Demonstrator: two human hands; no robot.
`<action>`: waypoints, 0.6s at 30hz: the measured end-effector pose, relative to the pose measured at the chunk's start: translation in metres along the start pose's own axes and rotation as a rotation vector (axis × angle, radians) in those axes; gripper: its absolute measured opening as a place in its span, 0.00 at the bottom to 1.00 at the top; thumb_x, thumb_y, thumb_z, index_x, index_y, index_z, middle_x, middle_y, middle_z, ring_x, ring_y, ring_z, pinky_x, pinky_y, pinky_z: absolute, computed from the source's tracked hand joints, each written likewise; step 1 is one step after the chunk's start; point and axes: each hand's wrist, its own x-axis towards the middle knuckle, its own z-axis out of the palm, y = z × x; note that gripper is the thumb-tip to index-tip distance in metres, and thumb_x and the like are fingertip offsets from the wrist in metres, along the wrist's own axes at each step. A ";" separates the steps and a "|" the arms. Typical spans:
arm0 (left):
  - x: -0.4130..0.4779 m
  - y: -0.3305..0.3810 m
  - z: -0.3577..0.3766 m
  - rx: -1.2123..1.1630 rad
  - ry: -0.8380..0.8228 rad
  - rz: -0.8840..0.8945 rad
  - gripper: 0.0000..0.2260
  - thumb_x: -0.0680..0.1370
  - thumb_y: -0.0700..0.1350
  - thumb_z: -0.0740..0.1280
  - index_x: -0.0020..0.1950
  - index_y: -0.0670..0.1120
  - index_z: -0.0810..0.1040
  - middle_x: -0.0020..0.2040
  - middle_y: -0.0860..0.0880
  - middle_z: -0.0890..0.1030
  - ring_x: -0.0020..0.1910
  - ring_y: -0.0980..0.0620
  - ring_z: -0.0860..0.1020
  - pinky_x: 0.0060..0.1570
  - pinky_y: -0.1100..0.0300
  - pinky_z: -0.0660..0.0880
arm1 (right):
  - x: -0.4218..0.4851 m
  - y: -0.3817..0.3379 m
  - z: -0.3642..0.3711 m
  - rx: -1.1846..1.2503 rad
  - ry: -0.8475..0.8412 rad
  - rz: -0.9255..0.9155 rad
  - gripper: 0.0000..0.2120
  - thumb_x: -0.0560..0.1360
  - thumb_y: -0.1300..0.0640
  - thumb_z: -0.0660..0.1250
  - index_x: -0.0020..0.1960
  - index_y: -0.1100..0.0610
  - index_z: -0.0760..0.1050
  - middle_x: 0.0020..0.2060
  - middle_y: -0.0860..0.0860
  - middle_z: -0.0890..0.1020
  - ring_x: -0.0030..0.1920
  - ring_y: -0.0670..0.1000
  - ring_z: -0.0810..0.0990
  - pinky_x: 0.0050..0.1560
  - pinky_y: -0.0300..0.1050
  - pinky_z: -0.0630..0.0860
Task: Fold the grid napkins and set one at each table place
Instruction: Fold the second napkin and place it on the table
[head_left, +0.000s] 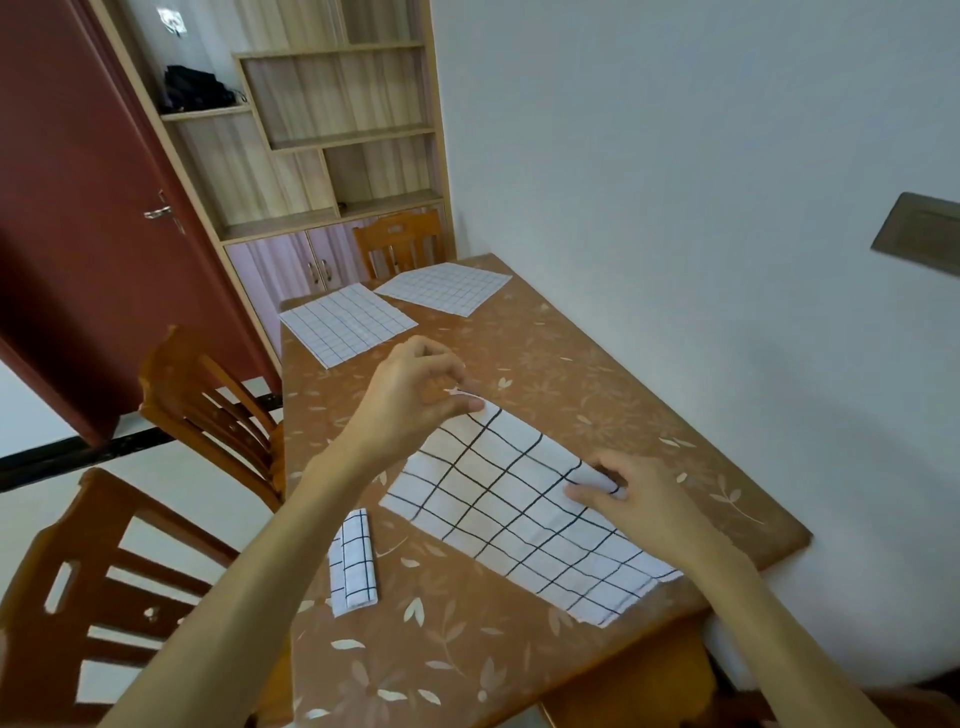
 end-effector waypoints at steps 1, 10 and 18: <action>0.002 0.001 0.001 -0.007 -0.035 0.000 0.07 0.72 0.48 0.78 0.46 0.49 0.84 0.57 0.53 0.79 0.58 0.55 0.76 0.56 0.68 0.69 | 0.000 -0.005 -0.001 0.033 -0.015 0.013 0.08 0.73 0.49 0.75 0.41 0.39 0.77 0.36 0.41 0.81 0.36 0.41 0.77 0.40 0.33 0.74; 0.011 0.035 0.007 -0.220 -0.134 0.130 0.14 0.73 0.47 0.79 0.56 0.50 0.83 0.46 0.53 0.85 0.47 0.55 0.82 0.49 0.62 0.78 | 0.033 -0.062 0.003 0.115 0.112 -0.166 0.09 0.76 0.48 0.71 0.42 0.53 0.81 0.31 0.51 0.77 0.32 0.43 0.71 0.36 0.43 0.70; 0.005 -0.010 -0.023 -0.073 -0.142 -0.072 0.08 0.71 0.51 0.78 0.45 0.49 0.85 0.39 0.47 0.83 0.39 0.45 0.78 0.38 0.51 0.72 | 0.026 -0.036 -0.027 0.357 0.313 -0.072 0.05 0.76 0.54 0.72 0.48 0.55 0.84 0.45 0.54 0.87 0.49 0.54 0.86 0.53 0.51 0.82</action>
